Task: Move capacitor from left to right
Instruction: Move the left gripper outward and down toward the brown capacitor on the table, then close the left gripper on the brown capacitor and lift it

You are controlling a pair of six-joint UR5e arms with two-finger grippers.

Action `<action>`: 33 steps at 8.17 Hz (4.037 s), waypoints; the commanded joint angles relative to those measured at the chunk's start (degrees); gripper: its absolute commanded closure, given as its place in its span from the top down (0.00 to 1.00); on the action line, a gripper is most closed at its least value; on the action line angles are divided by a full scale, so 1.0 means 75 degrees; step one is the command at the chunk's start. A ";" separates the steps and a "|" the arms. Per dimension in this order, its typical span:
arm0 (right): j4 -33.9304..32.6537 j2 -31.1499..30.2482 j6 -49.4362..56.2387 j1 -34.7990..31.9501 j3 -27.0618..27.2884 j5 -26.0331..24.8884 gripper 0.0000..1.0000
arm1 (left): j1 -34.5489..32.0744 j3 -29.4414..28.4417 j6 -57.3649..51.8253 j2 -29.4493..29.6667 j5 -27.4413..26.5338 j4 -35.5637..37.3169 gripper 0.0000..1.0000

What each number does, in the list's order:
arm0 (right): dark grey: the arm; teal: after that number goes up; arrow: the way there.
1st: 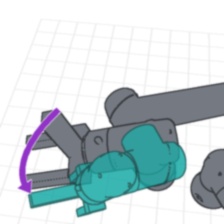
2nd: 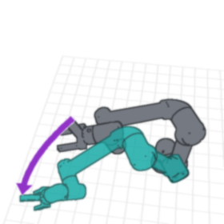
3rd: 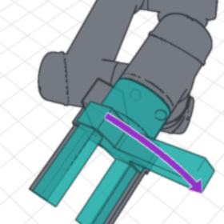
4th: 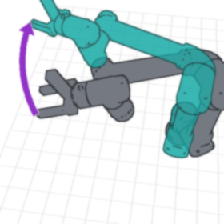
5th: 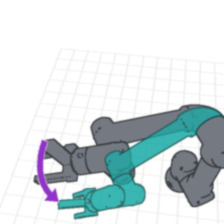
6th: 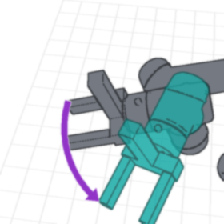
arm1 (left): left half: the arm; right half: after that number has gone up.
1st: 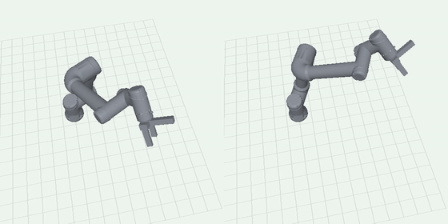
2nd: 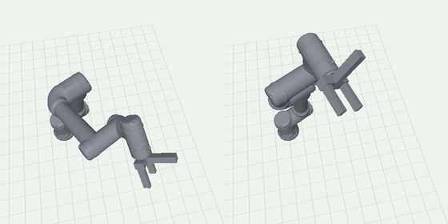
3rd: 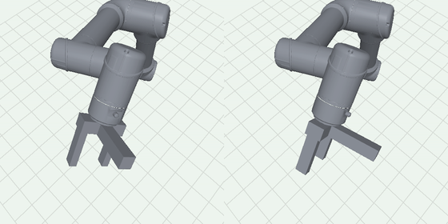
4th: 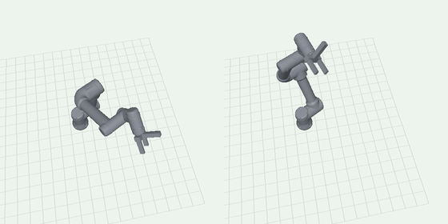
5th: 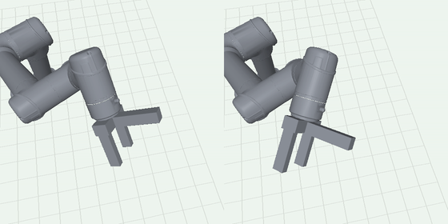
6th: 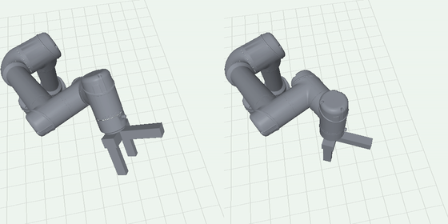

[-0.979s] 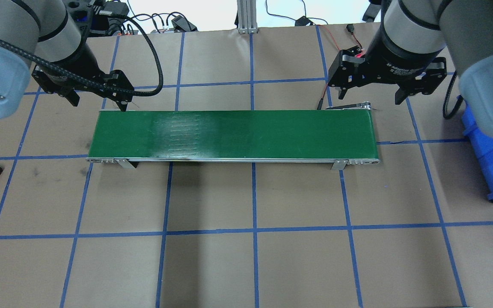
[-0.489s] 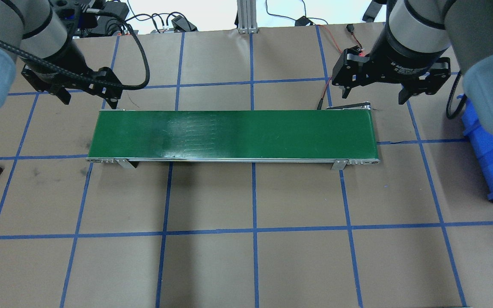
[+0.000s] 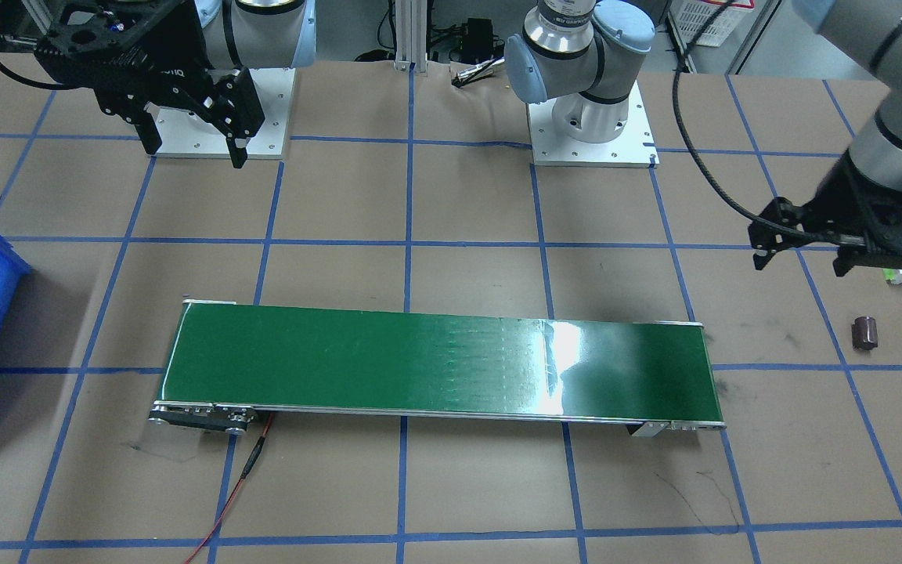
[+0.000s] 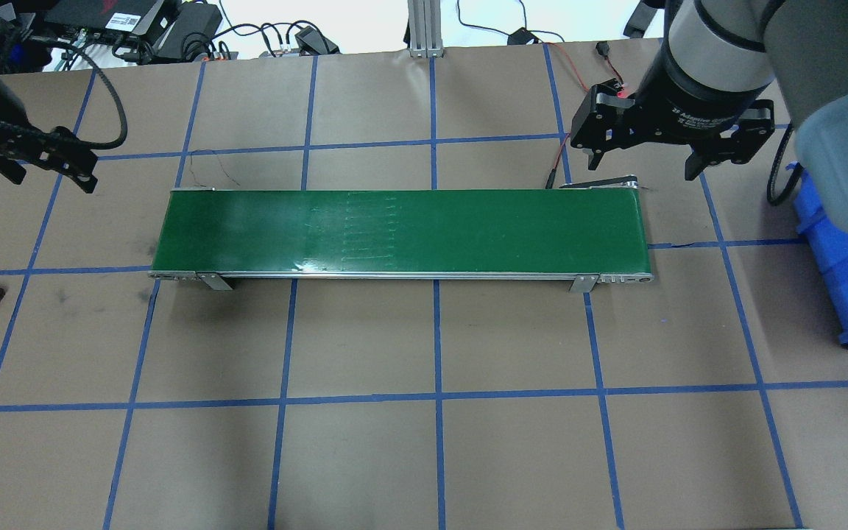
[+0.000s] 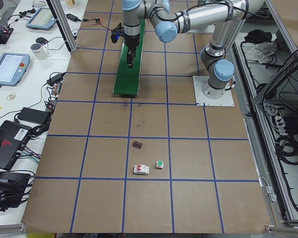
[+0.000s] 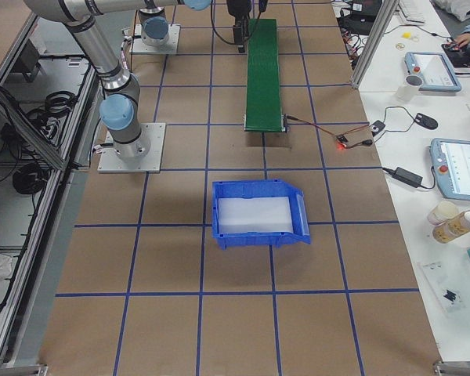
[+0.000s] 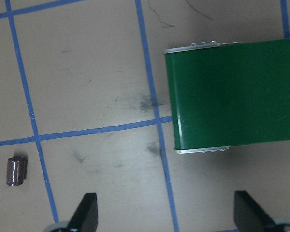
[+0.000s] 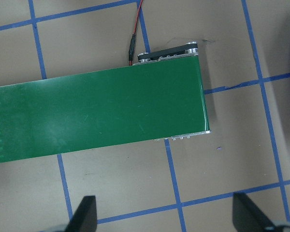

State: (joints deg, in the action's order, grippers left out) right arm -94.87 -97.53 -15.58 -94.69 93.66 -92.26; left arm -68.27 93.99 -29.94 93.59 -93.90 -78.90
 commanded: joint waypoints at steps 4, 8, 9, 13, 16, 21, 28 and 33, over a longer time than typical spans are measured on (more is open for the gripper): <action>-0.0030 0.0159 -0.0008 0.0004 0.0016 0.0114 1.00 | 0.3393 0.0019 -0.3794 0.2048 0.0415 0.1186 1.00; -0.0007 0.0148 0.0004 -0.0008 0.0028 0.0125 1.00 | 0.3630 0.0008 -0.4270 0.3280 0.0321 0.2290 1.00; -0.0007 0.0148 -0.0008 -0.0008 0.0028 0.0125 1.00 | 0.3630 0.0019 -0.4316 0.3515 0.0275 0.2595 1.00; 0.0052 0.0148 -0.0008 -0.0008 0.0028 0.0114 1.00 | 0.3630 0.0019 -0.4317 0.3716 -0.0112 0.2668 1.00; 0.0087 0.0148 -0.0008 -0.0008 0.0028 0.0114 1.00 | 0.3630 0.0019 -0.4948 0.3716 -0.0089 0.2668 0.73; 0.0099 0.0148 -0.0008 -0.0008 0.0040 0.0114 1.00 | 0.3630 0.0008 -0.4949 0.3985 -0.0066 0.2889 0.68; 0.0099 0.0148 -0.0008 -0.0008 0.0040 0.0102 1.00 | 0.3548 -0.0063 -0.5008 0.3286 0.0085 0.2520 0.00; 0.0111 0.0136 -0.0008 -0.0008 0.0040 0.0090 1.00 | 0.1420 -0.0039 -0.2545 0.1388 0.0473 0.1520 0.00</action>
State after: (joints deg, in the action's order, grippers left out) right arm -94.08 -96.50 -15.65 -94.74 93.95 -91.55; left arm -50.74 93.62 -58.02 108.86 -91.05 -64.77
